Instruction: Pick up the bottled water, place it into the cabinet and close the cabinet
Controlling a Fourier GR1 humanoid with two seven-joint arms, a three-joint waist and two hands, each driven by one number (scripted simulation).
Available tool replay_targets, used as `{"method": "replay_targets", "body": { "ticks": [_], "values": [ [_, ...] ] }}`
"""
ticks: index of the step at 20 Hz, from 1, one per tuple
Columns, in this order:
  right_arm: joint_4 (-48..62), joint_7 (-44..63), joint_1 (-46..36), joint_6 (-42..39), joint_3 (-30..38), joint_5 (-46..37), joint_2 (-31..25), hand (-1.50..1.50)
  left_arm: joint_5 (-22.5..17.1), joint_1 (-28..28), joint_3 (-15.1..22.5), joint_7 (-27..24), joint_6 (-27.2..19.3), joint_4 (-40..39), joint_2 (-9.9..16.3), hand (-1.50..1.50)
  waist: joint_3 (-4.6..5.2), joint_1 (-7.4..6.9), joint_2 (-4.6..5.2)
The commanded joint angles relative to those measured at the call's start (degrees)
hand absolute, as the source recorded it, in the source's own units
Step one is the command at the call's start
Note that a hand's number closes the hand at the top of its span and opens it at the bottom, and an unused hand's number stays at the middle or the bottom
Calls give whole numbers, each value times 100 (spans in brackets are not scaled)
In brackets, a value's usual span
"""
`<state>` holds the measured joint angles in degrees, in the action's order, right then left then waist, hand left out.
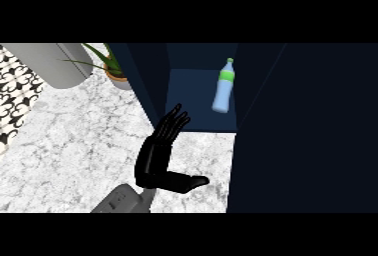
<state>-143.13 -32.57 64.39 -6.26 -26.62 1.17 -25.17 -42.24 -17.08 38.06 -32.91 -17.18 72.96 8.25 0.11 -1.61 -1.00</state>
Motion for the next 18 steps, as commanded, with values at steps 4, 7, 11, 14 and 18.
{"method": "replay_targets", "body": {
  "ticks": [4, 7, 11, 14, 18],
  "values": [
    [-681, 319, 28, -304, -273, -748, -700, 150, -145, 1824, 15, -415, 571, 1479, 1307, -150, 11, -107, 17],
    [-554, 150, -370, -627, -136, -1189, -1209, 150, -67, 2119, 61, -556, 729, 1802, 1612, -150, 15, -132, -25],
    [-780, 484, -884, -862, -183, -1380, -1716, 150, -189, 2400, -217, -767, 1139, 1957, 2100, -150, 32, -194, 29],
    [-891, 644, -1108, -739, -522, -1467, -1700, 150, -296, 2702, -545, -884, 1343, 2231, 2633, -150, 39, -219, 16],
    [-1107, 1049, -1386, -522, -859, -1272, -1634, 150, -422, 3359, -766, -1266, 1821, 2411, 3115, -150, 48, -272, 45]
  ]
}}
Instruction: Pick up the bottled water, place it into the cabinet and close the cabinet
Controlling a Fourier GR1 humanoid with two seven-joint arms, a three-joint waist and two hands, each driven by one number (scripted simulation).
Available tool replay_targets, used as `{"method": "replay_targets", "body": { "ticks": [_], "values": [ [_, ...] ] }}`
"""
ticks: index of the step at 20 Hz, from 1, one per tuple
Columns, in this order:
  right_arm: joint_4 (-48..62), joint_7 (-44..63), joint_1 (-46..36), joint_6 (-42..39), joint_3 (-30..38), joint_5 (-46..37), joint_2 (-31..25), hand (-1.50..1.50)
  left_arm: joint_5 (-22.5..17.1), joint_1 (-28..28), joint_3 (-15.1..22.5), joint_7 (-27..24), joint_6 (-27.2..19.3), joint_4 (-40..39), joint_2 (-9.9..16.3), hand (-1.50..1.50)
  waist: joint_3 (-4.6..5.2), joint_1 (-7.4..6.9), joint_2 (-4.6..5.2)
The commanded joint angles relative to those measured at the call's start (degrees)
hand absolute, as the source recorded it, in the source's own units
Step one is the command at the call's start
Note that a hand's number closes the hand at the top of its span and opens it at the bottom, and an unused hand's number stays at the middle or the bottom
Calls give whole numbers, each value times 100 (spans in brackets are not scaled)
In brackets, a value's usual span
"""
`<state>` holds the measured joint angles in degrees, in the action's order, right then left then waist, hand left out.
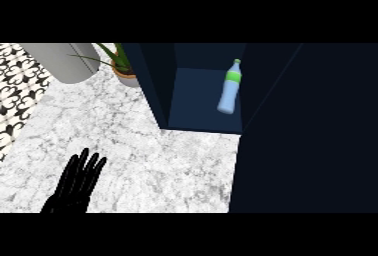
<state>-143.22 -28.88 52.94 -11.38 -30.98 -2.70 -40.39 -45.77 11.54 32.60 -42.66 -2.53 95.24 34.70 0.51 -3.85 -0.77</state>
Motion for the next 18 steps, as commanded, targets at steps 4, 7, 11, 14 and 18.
{"method": "replay_targets", "body": {
  "ticks": [4, 7, 11, 14, 18],
  "values": [
    [-1067, 1344, -669, 79, -999, -708, -20, 150, -301, 700, -479, -365, 759, 321, 800, -150, 7, -69, 83],
    [-900, 1785, -1095, 92, -1115, -435, 2, 150, -443, 787, -726, -419, 1181, 312, 1167, -150, 12, -202, 141],
    [-654, 2073, -1920, -75, -1291, -357, 55, 150, -407, 968, -723, -524, 1440, 309, 1295, -150, 19, -361, 161],
    [-534, 2335, -2642, -137, -1179, -232, 132, 150, -458, 981, -875, -602, 1659, 167, 1435, -150, 37, -503, 196],
    [-241, 2806, -3242, -246, -1340, -89, 196, 150, -525, 1042, -998, -656, 1867, 102, 1581, -150, 53, -579, 200]
  ]
}}
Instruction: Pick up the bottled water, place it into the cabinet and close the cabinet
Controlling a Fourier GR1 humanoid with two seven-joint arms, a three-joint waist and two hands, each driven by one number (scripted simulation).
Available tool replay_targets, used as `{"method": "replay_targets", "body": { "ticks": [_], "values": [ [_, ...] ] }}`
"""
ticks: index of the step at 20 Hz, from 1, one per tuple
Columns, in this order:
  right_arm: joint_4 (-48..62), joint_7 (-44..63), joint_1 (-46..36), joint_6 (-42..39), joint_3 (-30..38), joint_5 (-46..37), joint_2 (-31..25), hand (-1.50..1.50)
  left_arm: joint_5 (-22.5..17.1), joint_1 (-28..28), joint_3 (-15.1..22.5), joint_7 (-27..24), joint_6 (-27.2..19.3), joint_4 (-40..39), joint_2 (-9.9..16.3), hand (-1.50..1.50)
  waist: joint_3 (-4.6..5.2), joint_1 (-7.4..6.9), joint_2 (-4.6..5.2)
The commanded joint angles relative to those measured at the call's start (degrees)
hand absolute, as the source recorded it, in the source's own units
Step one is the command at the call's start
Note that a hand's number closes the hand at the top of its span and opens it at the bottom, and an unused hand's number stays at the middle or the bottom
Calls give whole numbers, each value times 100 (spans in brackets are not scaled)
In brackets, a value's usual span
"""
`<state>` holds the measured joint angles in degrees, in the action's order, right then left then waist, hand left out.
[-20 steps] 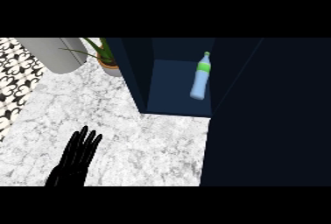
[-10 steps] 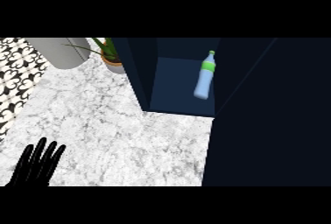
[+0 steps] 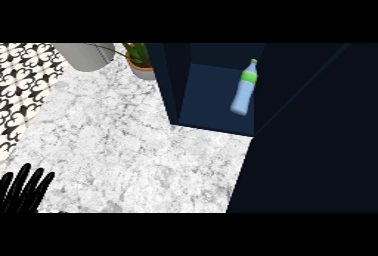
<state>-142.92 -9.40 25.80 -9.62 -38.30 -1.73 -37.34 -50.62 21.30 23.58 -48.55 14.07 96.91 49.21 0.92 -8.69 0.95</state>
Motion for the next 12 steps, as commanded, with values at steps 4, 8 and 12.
{"method": "replay_targets", "body": {
  "ticks": [4, 8, 12],
  "values": [
    [84, 1175, -1054, -341, -608, 63, 164, 150, -55, -10, -257, -41, 280, -97, 298, -150, 21, -199, 85],
    [330, 1557, -1414, -115, -633, 382, 631, 150, -76, 20, -311, -36, 370, -31, 376, -150, 17, -252, 98],
    [535, 1970, -1793, 66, -557, 562, 1048, 150, -76, 22, -318, -16, 431, -46, 385, -150, 23, -261, 101]
  ]
}}
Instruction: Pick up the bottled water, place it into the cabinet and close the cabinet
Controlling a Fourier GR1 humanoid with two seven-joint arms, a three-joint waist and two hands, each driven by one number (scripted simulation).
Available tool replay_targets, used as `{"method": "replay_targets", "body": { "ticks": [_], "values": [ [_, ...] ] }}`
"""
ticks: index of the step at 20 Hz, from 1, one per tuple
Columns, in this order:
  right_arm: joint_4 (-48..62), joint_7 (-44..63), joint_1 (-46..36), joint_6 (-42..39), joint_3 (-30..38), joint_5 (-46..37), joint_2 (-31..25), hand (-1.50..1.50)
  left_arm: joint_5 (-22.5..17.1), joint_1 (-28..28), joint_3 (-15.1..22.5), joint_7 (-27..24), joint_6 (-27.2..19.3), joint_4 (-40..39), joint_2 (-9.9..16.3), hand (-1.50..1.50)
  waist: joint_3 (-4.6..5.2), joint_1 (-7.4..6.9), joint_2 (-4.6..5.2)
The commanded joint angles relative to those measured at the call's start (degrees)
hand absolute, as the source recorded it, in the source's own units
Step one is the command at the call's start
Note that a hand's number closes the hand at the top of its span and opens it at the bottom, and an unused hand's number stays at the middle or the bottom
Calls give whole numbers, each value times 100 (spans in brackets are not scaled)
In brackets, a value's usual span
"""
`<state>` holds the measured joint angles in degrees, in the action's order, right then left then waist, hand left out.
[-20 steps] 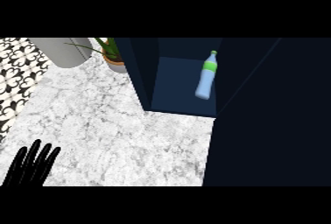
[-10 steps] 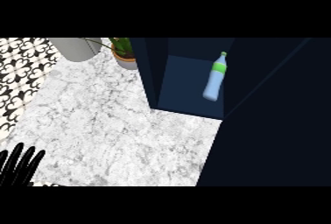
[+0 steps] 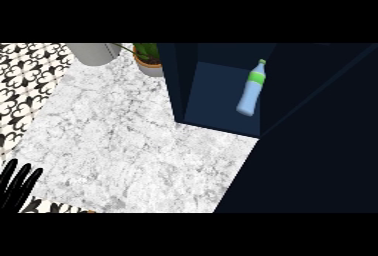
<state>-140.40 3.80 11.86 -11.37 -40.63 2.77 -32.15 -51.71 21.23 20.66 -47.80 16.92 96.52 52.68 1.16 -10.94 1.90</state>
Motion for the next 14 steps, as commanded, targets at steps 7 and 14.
{"method": "replay_targets", "body": {
  "ticks": [7, 14],
  "values": [
    [952, 1125, -906, 432, -199, 838, 1358, 150, -200, -87, -248, -10, 238, -20, 117, -150, -24, -37, 94],
    [1780, 1413, -1489, 358, 298, 1925, 1971, 150, -274, 17, -325, 27, 368, -33, 176, -150, -58, -65, 99]
  ]
}}
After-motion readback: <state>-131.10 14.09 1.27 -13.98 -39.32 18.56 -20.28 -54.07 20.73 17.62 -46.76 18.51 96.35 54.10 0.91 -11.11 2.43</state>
